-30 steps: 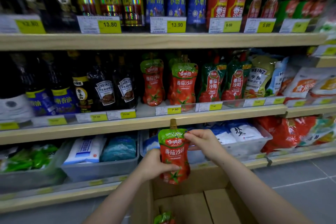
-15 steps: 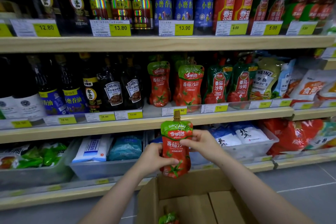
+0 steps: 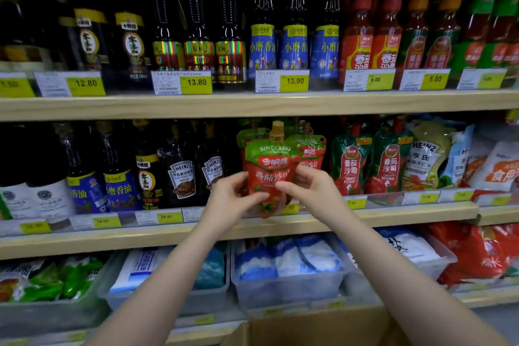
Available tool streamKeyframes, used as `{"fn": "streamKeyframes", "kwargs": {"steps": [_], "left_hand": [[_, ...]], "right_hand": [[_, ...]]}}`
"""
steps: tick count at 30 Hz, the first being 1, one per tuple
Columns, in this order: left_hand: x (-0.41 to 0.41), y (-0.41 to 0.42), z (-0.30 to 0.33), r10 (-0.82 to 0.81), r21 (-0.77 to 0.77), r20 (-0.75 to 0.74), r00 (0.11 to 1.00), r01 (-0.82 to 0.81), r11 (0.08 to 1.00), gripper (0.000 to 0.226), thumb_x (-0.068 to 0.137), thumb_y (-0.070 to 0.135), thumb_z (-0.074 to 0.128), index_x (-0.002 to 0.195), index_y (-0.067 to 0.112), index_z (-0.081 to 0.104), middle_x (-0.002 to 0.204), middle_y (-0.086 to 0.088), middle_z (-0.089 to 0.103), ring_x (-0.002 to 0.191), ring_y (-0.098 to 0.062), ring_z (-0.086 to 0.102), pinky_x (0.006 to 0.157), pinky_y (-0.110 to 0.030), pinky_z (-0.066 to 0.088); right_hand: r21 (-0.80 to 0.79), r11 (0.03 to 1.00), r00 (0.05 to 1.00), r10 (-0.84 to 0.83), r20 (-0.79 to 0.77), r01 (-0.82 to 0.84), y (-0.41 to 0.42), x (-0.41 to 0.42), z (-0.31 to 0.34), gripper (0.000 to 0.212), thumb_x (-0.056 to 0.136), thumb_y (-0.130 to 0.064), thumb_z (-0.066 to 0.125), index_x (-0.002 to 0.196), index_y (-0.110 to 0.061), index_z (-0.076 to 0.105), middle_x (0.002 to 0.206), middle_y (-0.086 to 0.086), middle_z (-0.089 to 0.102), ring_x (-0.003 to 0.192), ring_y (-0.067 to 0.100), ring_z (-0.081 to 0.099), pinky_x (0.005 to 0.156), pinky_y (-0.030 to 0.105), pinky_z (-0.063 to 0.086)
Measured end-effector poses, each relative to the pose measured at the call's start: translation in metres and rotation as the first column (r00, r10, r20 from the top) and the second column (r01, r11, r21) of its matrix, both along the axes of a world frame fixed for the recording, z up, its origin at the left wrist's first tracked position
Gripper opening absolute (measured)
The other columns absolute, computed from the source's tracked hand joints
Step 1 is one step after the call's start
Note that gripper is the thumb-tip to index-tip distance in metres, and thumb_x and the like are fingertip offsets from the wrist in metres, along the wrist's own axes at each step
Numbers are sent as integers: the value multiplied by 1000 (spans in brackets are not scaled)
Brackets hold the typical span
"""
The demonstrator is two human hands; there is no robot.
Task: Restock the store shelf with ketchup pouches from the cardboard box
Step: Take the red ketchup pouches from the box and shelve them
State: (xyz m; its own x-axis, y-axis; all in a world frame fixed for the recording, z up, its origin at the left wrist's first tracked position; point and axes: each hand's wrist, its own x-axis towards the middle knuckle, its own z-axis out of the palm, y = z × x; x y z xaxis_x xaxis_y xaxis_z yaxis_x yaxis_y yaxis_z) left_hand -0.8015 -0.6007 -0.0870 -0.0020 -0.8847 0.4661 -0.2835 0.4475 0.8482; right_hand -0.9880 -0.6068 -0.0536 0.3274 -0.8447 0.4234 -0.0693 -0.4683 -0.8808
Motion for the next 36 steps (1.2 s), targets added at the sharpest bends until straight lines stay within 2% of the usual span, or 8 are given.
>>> {"fn": "streamKeyframes", "kwargs": {"steps": [7,9,13,18,26,31,34,36], "left_hand": [[7,-46,0,165,-63,115,980,-159,985,23,76,18,74,93,32,67,89,5,73,85,-11,67,82,-36,54],[8,-54,-10,200,-46,138,970,-195,980,21,76,20,74,91,33,67,86,9,71,82,-6,66,78,-33,54],[11,-61,-30,193,-13,184,964,-194,981,20,77,25,73,92,36,66,84,18,69,82,4,65,71,-15,50],[10,-69,-37,212,17,199,957,-220,975,33,80,24,71,111,18,60,100,2,70,92,-10,65,82,-30,53],[11,-62,-35,218,44,231,948,-235,971,35,84,29,66,114,16,54,104,0,68,95,-11,64,83,-32,54],[12,-61,-34,220,47,264,939,-240,970,35,86,32,63,115,17,52,104,0,68,94,-11,65,81,-31,54],[12,-60,-35,225,32,284,932,-243,969,35,86,33,62,116,18,51,104,1,68,92,-11,65,77,-27,54],[11,-57,-36,225,17,302,926,-241,970,42,86,31,62,122,17,46,110,-1,66,97,-13,64,80,-28,53]], "right_hand": [[-16,998,998,-55,29,55,-57,30,-11,21,83,-11,64,102,-20,63,99,-5,69,91,-2,64,82,16,50],[-16,996,996,-86,-18,86,-68,33,-24,19,84,-15,64,101,-22,63,98,-8,69,94,0,64,84,21,51],[-16,988,980,-156,-121,155,-79,38,-42,25,84,-21,64,108,-13,61,103,0,69,97,9,64,90,33,52],[-59,962,949,-273,-160,267,-81,43,-51,24,86,-29,61,106,-16,58,93,-3,68,89,11,63,80,28,52],[-126,942,912,-333,-239,311,-76,47,-46,28,87,-34,58,108,-16,57,89,0,68,80,13,63,71,30,53],[-126,940,899,-339,-276,316,-76,48,-43,29,87,-35,58,109,-16,56,89,-3,66,82,15,63,73,31,52],[-104,946,903,-324,-281,307,-73,48,-43,36,87,-35,58,117,-15,52,86,-7,63,80,12,62,67,24,49],[-84,949,912,-314,-262,303,-68,45,-45,46,87,-33,59,127,-15,44,95,-7,60,86,11,60,72,23,49]]}}
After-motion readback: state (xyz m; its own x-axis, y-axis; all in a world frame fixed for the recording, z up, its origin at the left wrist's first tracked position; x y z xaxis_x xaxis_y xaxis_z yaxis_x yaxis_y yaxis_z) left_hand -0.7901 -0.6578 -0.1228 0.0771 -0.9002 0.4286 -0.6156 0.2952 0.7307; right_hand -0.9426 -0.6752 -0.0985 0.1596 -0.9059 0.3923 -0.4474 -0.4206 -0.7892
